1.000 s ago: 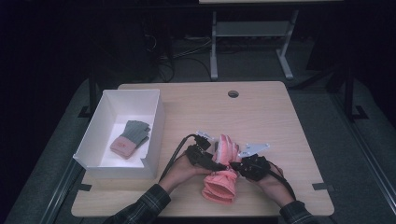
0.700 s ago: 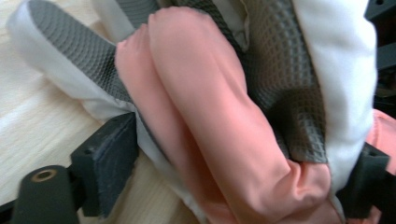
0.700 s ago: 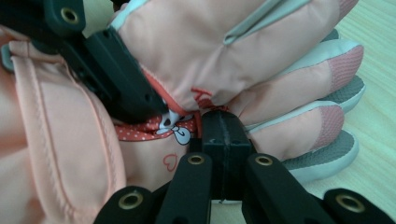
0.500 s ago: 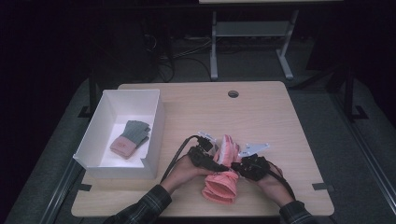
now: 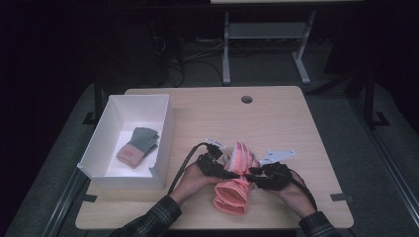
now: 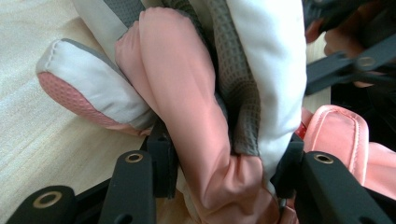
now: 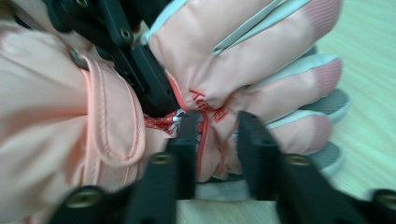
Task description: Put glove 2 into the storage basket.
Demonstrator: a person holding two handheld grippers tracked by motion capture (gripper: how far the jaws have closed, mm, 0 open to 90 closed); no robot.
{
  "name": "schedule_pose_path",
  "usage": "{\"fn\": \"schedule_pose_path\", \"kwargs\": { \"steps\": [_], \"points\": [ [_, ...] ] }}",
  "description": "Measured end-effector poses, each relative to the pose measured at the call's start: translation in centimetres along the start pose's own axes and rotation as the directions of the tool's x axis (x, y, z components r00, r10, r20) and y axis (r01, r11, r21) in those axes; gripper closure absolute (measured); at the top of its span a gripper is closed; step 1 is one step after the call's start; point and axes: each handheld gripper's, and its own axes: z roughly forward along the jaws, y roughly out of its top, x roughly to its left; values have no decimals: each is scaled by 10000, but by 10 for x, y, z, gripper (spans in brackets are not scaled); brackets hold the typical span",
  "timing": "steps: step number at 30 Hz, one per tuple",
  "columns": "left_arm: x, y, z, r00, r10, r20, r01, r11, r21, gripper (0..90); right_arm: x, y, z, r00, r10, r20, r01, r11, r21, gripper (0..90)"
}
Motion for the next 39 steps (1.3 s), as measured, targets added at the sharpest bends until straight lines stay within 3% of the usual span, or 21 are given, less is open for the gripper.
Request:
{"fn": "schedule_pose_path", "kwargs": {
  "steps": [2,3,4,5,10,22,33,39],
  "points": [
    [0,0,-1,10000,23,36,-23,10000,-25,553,-2,-2,-6,9999,72,117,-70,9999,-139,499],
    [0,0,-1,10000,-12,75,13,10000,-61,555,-5,-5,-10,9998,139,139,-135,9996,-240,401],
    [0,0,-2,9999,74,94,-73,9999,-85,555,-5,-5,-10,9998,139,139,-135,9996,-240,401],
    [1,0,-2,9997,93,205,-90,9998,-173,559,-6,-8,-11,9993,286,257,-276,9989,-370,262],
    [-1,1,-6,9991,54,411,-36,9991,-421,575,-11,-13,-17,9981,600,159,-590,9965,-599,142],
    [-4,10,-28,9996,240,153,-232,9984,-511,586,-18,-23,-24,9973,620,384,-591,9956,-726,133],
    [-8,17,-53,9994,278,-187,-297,9937,-1082,592,-28,-38,-38,9910,1011,877,-940,9922,-820,134],
    [-13,27,-76,9969,105,-783,-213,9900,-1393,592,-35,-48,-45,9838,1343,1184,-1250,9887,-825,134]
  ]
}}
